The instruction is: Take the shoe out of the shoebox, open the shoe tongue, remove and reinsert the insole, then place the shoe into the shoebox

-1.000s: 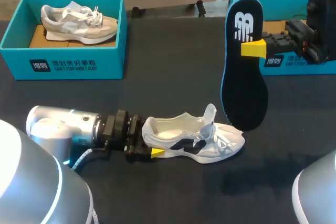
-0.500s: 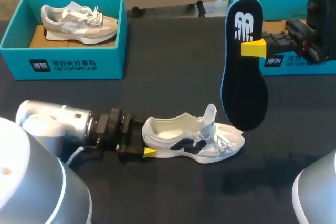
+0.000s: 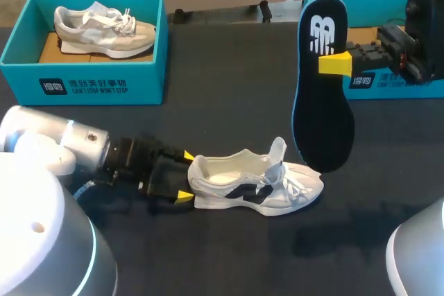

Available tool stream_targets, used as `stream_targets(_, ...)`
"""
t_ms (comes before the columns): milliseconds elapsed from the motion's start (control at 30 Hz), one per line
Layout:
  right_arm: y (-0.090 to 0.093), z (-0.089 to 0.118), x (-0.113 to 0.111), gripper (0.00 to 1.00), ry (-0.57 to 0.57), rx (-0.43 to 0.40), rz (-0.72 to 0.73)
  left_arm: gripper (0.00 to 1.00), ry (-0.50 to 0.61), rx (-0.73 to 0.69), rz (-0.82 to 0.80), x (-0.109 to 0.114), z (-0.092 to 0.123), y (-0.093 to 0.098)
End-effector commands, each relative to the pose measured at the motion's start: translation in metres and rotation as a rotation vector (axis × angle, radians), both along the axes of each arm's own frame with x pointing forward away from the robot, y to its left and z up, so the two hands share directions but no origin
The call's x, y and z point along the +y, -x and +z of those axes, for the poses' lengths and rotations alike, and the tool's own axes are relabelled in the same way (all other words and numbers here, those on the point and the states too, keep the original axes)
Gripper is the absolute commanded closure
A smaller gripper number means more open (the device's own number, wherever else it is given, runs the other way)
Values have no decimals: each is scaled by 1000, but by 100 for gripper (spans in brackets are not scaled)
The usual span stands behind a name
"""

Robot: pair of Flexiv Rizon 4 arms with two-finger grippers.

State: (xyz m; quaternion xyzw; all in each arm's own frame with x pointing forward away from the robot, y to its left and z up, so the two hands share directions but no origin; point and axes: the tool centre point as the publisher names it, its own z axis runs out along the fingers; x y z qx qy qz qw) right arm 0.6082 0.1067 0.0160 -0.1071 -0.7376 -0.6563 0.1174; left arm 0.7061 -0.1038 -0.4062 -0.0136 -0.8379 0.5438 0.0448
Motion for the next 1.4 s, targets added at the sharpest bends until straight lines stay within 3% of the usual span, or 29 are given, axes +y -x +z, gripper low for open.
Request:
stream_targets(33,-1,-1,2,100,0,1,0,0,-68,-11,12,3,11,8)
stream_targets(333,-1,-1,2,100,0,1,0,0,-56,-8,-12,8,12,9)
stream_targets(500,-1,-1,2,100,0,1,0,0,-208,-14,-69,17,25,5)
stream_targets(700,-1,-1,2,100,0,1,0,0,-513,-7,-82,18,46,8)
stream_targets(1100,-1,-1,2,100,0,1,0,0,-513,-7,-82,18,46,8)
stream_targets(1400,-1,-1,2,100,0,1,0,0,-717,-14,-67,9,67,12)
